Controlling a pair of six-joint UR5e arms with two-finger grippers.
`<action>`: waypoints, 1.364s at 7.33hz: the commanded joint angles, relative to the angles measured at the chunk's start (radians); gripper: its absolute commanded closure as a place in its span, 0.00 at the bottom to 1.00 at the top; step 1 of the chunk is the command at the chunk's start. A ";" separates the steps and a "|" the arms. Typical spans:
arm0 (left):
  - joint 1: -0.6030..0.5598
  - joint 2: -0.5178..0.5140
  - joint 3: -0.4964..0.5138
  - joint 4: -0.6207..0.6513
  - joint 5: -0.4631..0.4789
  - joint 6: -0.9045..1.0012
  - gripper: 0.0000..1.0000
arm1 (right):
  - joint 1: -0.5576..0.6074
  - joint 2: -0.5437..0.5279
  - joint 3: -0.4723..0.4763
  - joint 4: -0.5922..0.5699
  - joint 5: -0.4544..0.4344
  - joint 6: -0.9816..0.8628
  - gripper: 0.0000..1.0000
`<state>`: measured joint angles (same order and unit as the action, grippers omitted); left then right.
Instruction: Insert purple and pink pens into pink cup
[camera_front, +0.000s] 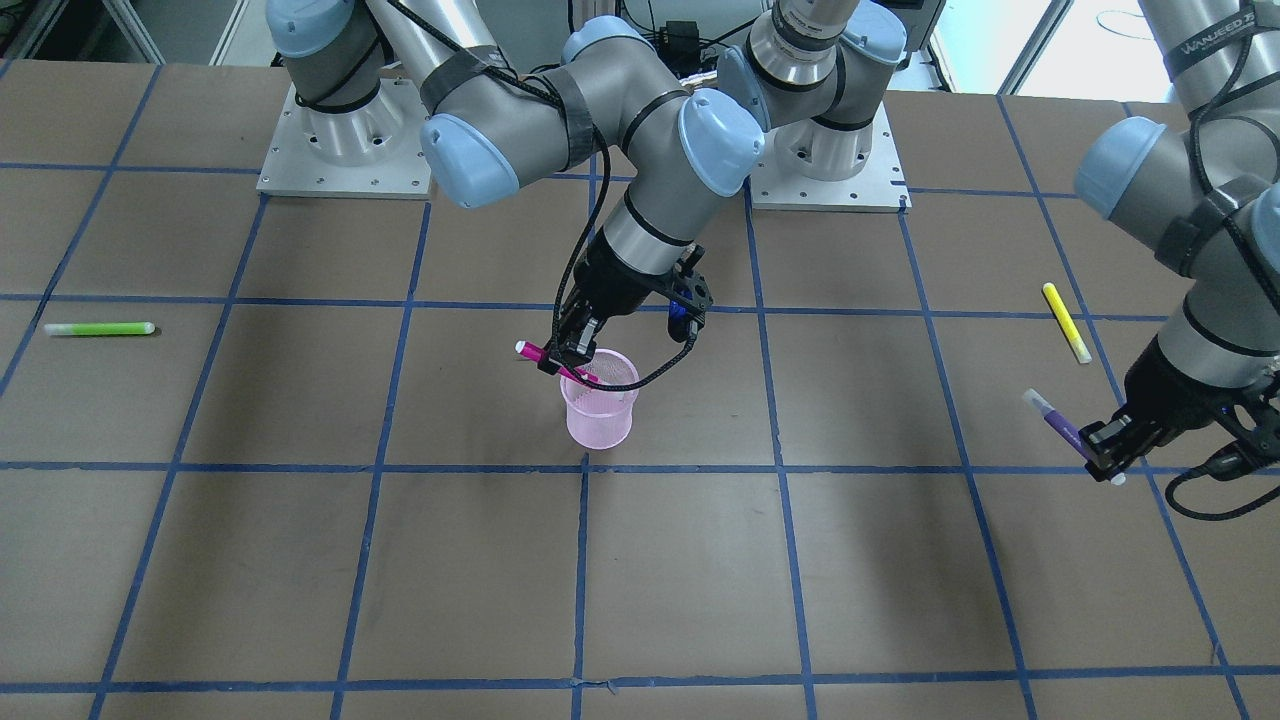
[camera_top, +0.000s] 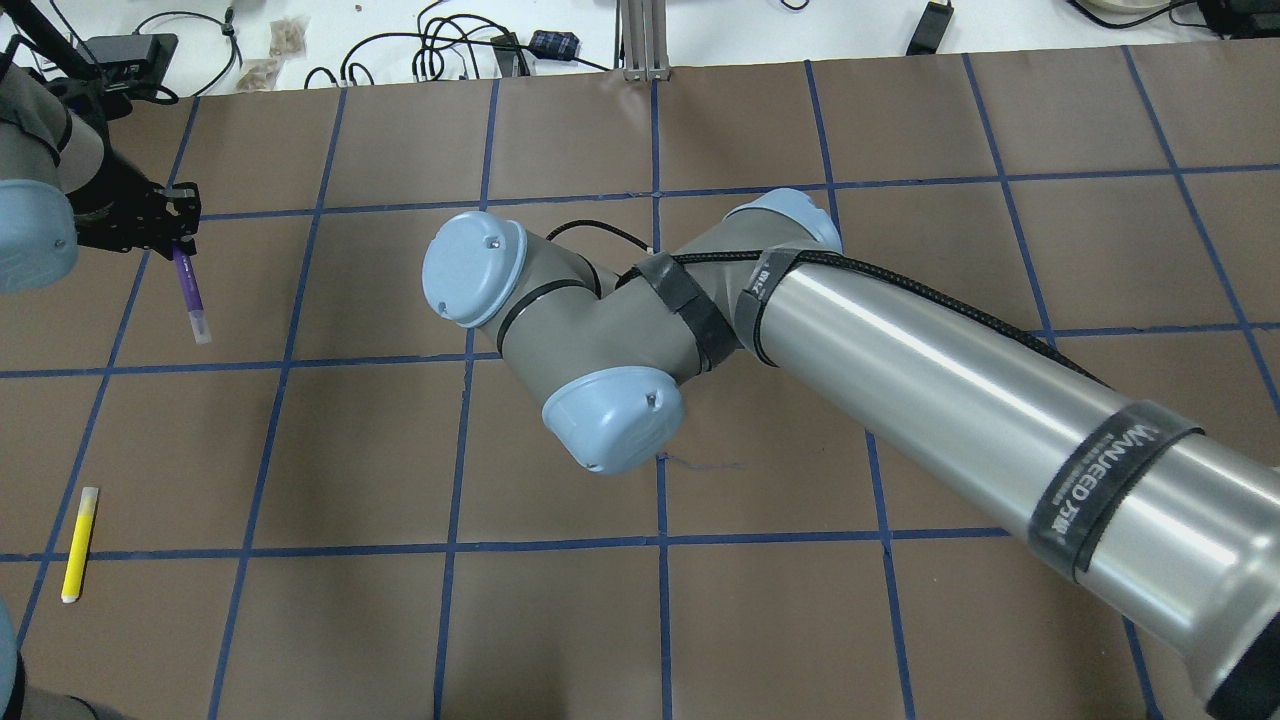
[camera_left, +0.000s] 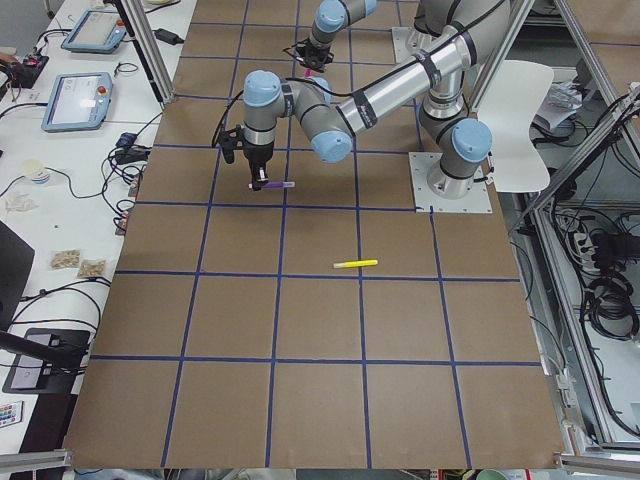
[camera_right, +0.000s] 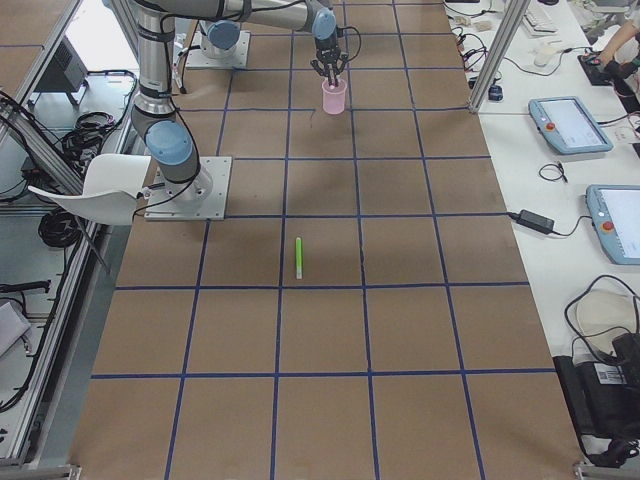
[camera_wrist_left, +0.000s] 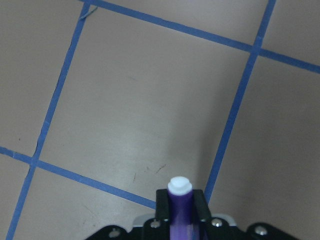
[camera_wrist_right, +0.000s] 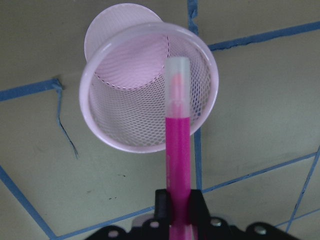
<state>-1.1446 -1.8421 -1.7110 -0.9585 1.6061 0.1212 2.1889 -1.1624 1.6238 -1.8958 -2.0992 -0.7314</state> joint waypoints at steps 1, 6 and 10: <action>-0.003 0.001 0.008 0.015 -0.002 0.011 1.00 | 0.003 0.023 -0.012 0.000 0.011 0.003 0.44; -0.015 0.010 0.005 0.017 -0.011 -0.004 1.00 | -0.093 -0.101 -0.032 0.004 0.076 -0.020 0.26; -0.326 0.027 0.034 0.081 -0.002 -0.306 1.00 | -0.403 -0.345 -0.018 0.118 0.318 0.019 0.12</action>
<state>-1.3600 -1.8194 -1.6780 -0.9163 1.6040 -0.0672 1.8814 -1.4338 1.6037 -1.8301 -1.8585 -0.7529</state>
